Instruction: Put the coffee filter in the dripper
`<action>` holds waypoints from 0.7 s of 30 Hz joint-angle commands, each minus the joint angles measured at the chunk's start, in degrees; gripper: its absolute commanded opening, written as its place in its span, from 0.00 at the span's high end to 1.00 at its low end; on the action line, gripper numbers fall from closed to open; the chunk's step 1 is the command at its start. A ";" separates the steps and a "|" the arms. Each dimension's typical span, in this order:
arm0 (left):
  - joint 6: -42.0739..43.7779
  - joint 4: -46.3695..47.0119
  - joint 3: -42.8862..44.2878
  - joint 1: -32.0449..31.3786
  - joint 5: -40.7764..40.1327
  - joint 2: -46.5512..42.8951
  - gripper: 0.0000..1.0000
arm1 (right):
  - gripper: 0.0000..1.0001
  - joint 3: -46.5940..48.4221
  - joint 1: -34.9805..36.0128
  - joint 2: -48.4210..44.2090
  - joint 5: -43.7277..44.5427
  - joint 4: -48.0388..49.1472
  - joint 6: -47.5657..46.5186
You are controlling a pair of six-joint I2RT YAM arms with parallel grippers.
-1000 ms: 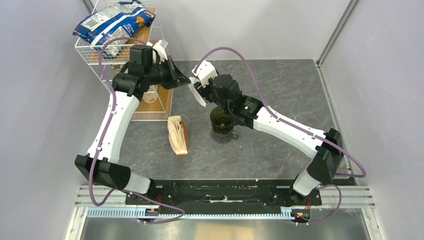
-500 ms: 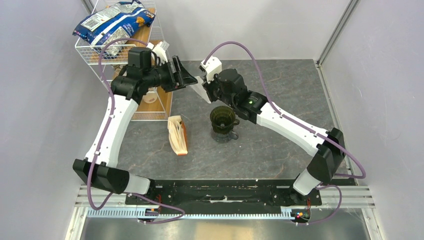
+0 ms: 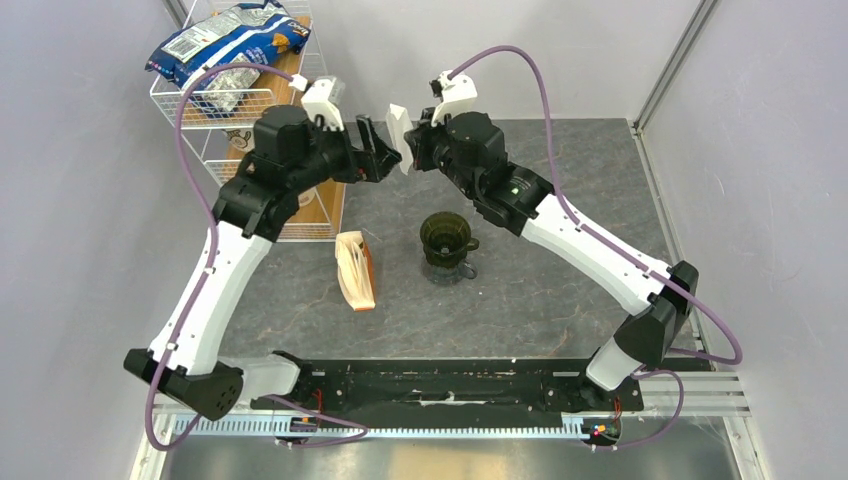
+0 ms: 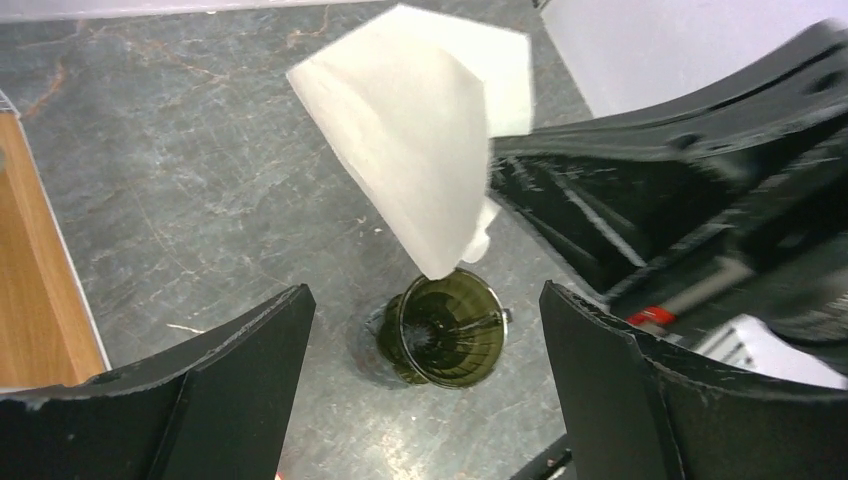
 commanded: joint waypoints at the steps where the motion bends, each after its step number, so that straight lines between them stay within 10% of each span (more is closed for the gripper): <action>1: 5.50 2.86 1.01 -2.88 -9.69 2.48 0.08 | 1.00 4.21 0.27 1.03 1.29 0.97 5.16; 21: 6.47 8.02 1.15 -4.83 -20.28 5.68 0.32 | 1.00 0.68 2.69 -0.55 6.27 -0.14 2.24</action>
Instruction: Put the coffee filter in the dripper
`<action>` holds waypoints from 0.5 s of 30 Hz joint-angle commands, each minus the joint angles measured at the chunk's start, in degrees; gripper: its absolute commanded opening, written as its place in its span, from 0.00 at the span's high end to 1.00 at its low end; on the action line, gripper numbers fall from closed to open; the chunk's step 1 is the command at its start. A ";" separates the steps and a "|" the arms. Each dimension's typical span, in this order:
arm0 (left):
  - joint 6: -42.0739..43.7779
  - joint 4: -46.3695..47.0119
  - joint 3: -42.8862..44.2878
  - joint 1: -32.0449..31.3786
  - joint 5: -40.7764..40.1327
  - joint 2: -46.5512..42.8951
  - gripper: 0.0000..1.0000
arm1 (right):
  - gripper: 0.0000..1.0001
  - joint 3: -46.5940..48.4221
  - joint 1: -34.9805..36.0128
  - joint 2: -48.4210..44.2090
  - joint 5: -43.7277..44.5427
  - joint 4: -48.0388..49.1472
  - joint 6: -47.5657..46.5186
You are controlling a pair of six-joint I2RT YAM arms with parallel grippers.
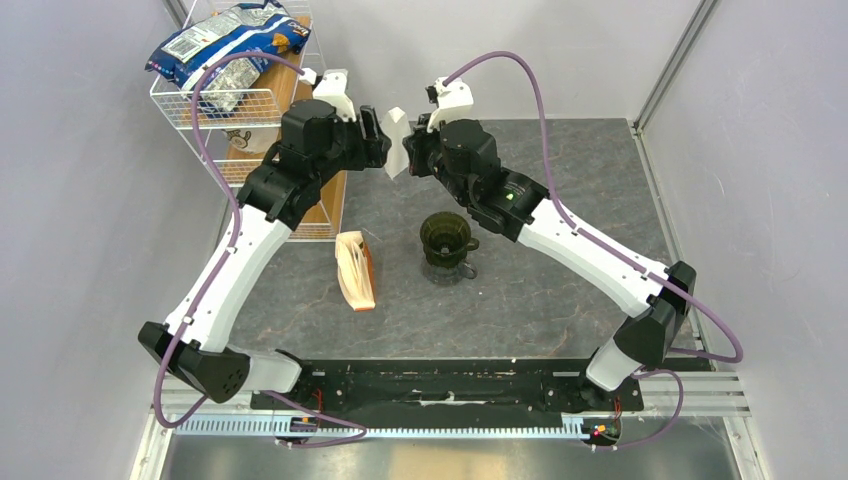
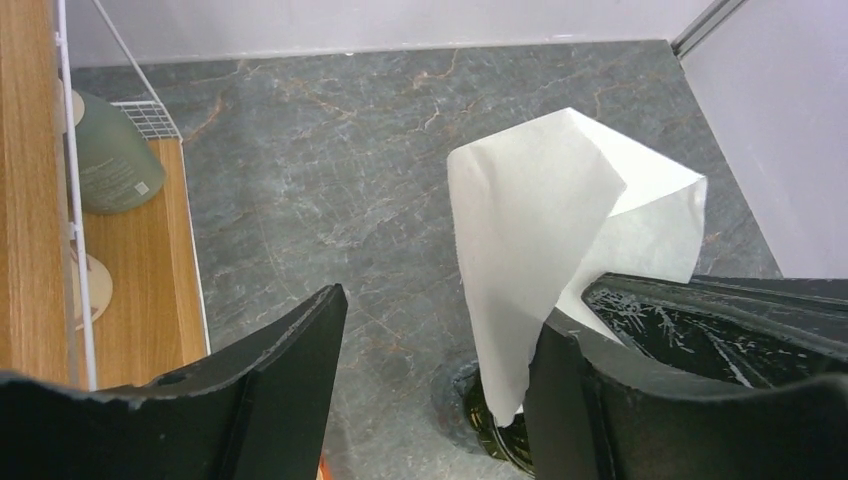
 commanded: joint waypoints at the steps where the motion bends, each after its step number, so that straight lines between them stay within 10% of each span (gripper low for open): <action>1: 2.15 4.24 0.96 -0.49 -2.31 0.01 0.34 | 1.00 -0.12 0.40 -0.67 1.12 0.63 -0.08; 15: 2.71 4.25 0.68 -0.40 -4.19 -0.72 0.98 | 1.00 -3.18 0.37 -2.96 5.39 -0.36 -2.61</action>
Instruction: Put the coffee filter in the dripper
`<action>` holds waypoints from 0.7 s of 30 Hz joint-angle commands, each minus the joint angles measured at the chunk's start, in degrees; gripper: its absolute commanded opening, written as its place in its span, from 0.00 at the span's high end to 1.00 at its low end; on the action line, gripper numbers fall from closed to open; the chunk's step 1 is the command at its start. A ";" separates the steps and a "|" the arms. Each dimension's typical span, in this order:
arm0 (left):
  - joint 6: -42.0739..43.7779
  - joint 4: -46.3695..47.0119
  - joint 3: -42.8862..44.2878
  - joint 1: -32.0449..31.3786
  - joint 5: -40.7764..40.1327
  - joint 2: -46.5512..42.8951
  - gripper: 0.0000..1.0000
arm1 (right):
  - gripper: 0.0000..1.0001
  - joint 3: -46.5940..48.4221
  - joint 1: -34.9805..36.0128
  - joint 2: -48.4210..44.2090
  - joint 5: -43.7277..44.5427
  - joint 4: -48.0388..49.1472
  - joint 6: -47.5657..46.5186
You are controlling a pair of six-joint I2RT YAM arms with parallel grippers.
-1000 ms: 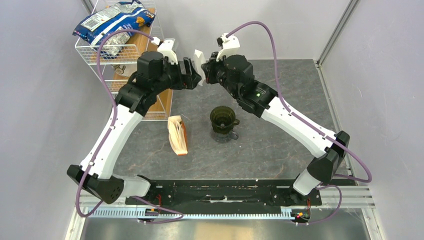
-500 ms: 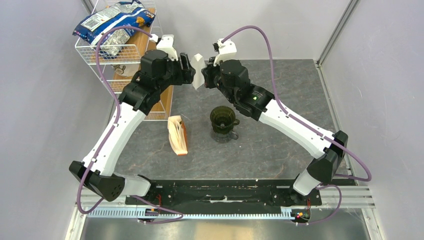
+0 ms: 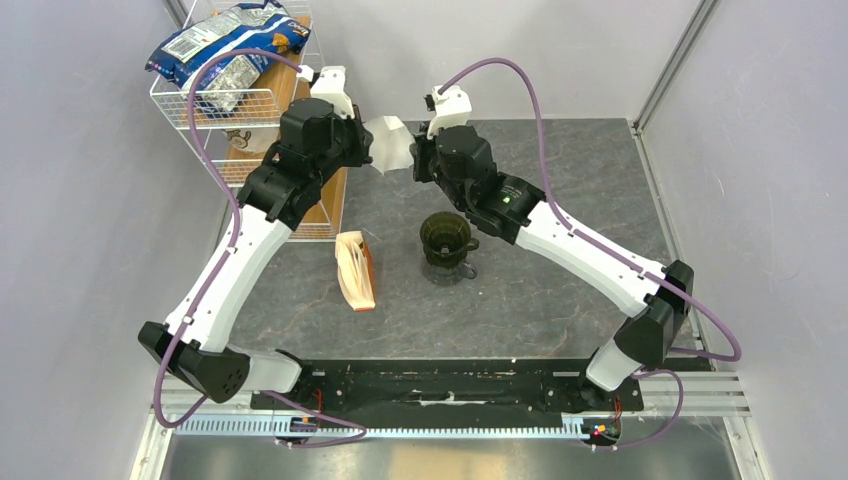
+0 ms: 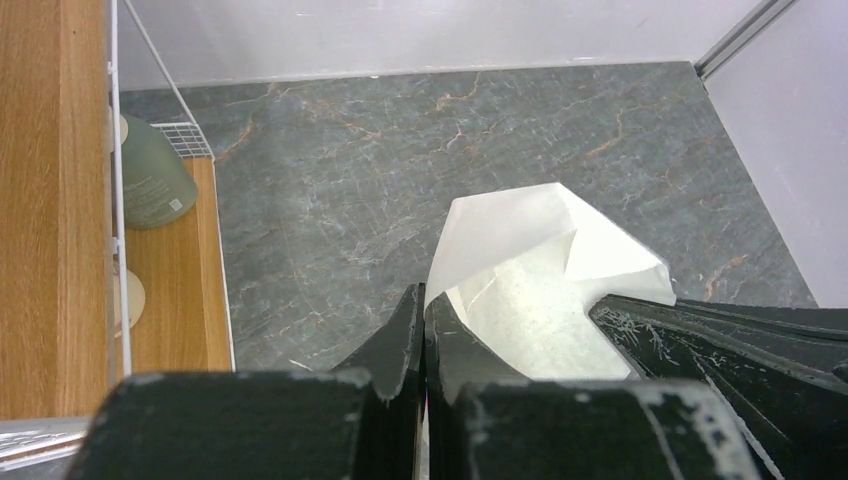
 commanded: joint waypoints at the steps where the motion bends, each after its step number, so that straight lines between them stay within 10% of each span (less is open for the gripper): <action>1: 1.03 2.09 0.48 -0.18 -1.31 -1.09 0.98 | 1.00 -1.25 0.02 -3.14 1.85 0.60 -0.82; 5: 1.60 2.15 -0.35 -0.18 1.17 -1.88 0.98 | 1.00 -2.78 -0.33 -3.85 0.64 1.17 -1.93; 12: 0.71 1.38 -1.23 -0.28 9.28 -2.45 0.98 | 0.63 -3.91 -0.61 -2.98 -2.06 5.10 -6.03; 21: -0.36 0.83 -2.25 -1.47 12.01 -3.78 0.98 | 0.45 -2.29 -1.30 -1.01 -4.10 7.27 -8.08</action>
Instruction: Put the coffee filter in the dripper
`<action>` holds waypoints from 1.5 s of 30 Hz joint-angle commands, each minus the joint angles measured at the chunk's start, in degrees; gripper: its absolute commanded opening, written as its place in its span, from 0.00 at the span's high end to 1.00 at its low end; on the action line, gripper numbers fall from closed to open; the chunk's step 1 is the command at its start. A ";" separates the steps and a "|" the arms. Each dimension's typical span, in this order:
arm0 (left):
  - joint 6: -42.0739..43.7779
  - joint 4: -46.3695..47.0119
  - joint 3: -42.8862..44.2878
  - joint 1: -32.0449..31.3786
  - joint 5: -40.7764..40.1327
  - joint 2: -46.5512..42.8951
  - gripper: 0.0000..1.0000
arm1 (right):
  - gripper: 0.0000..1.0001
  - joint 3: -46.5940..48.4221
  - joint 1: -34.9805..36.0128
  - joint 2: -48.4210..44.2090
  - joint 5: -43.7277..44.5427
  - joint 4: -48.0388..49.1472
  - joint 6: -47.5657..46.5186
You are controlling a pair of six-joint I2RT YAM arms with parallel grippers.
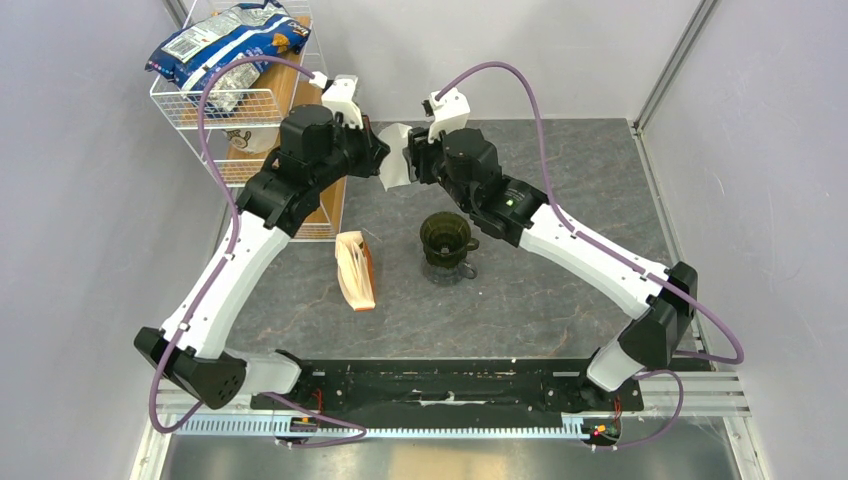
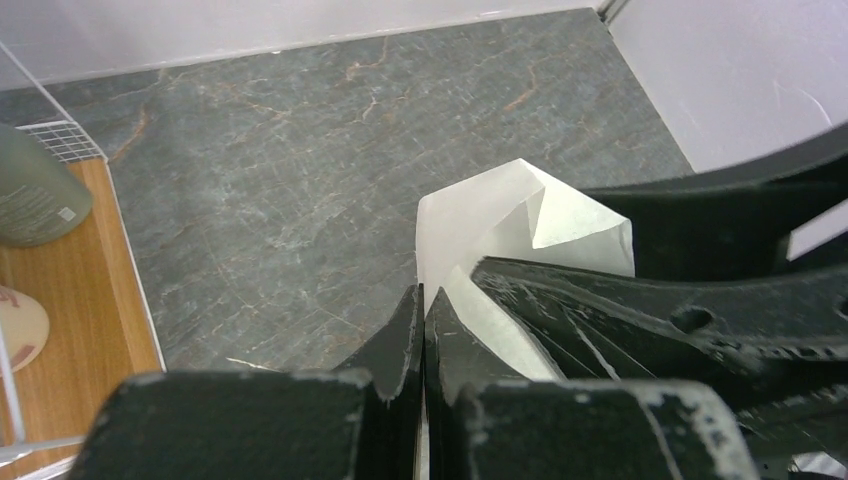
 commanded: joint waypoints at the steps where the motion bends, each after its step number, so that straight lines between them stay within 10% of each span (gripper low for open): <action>1: -0.40 0.99 -0.24 -0.58 2.23 -2.20 0.98 | 0.45 1.84 -0.22 0.75 -1.86 3.98 -2.32; 22: 3.48 -3.09 -1.36 -1.50 0.87 -1.91 0.98 | 0.22 2.24 -2.08 -0.40 -7.79 3.01 -9.80; 28: 3.95 -3.74 -1.62 -2.00 0.42 -1.81 0.98 | 0.36 1.30 -2.08 -1.43 -8.83 3.41 -13.20; 36: 5.95 -4.55 -2.22 -2.14 0.05 -1.40 0.98 | 0.26 0.15 -2.68 -2.73 -8.69 3.98 -15.35; 45: 6.88 -4.84 -1.62 -2.84 0.38 -0.18 0.98 | 0.57 -0.34 -3.62 -3.22 -13.49 2.79 -17.62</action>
